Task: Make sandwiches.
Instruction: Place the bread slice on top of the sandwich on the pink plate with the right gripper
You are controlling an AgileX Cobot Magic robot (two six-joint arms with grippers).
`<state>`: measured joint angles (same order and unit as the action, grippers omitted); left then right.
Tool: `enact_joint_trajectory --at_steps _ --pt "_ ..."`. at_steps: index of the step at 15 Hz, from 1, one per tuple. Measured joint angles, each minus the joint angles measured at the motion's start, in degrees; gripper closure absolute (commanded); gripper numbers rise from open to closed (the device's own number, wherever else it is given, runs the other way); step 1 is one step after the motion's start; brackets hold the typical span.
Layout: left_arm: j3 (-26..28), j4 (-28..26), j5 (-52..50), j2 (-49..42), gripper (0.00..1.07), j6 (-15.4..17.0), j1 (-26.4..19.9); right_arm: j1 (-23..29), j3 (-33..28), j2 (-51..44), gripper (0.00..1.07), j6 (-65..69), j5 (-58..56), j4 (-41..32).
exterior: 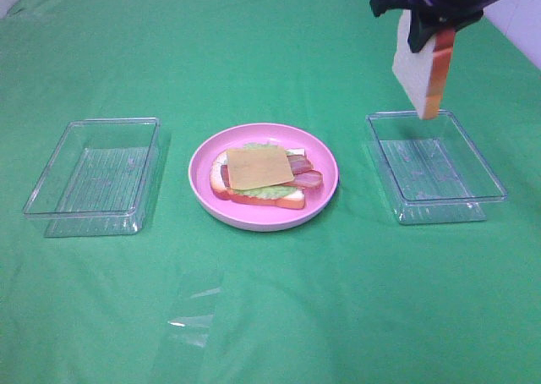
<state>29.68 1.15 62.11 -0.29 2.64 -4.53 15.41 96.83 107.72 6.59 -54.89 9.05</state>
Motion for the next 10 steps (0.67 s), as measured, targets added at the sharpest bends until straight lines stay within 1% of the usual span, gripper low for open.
enact_joint_trajectory --at_steps 2,5,7,10 --pt "0.0 0.0 0.0 0.0 0.06 0.0 0.0 0.0 0.0 -3.04 0.91 -0.11 0.0 -0.23" --pt "0.0 0.0 0.0 0.0 0.06 0.0 0.0 0.0 0.0 -3.61 0.91 -0.23 0.06 -3.44" --pt "0.0 0.0 0.0 0.0 0.06 0.0 0.0 0.0 0.0 -2.86 0.91 -1.49 0.11 -10.31" --pt "0.0 0.0 0.0 0.0 0.06 0.0 0.0 0.0 0.0 -0.52 0.91 -7.45 0.74 -21.89"
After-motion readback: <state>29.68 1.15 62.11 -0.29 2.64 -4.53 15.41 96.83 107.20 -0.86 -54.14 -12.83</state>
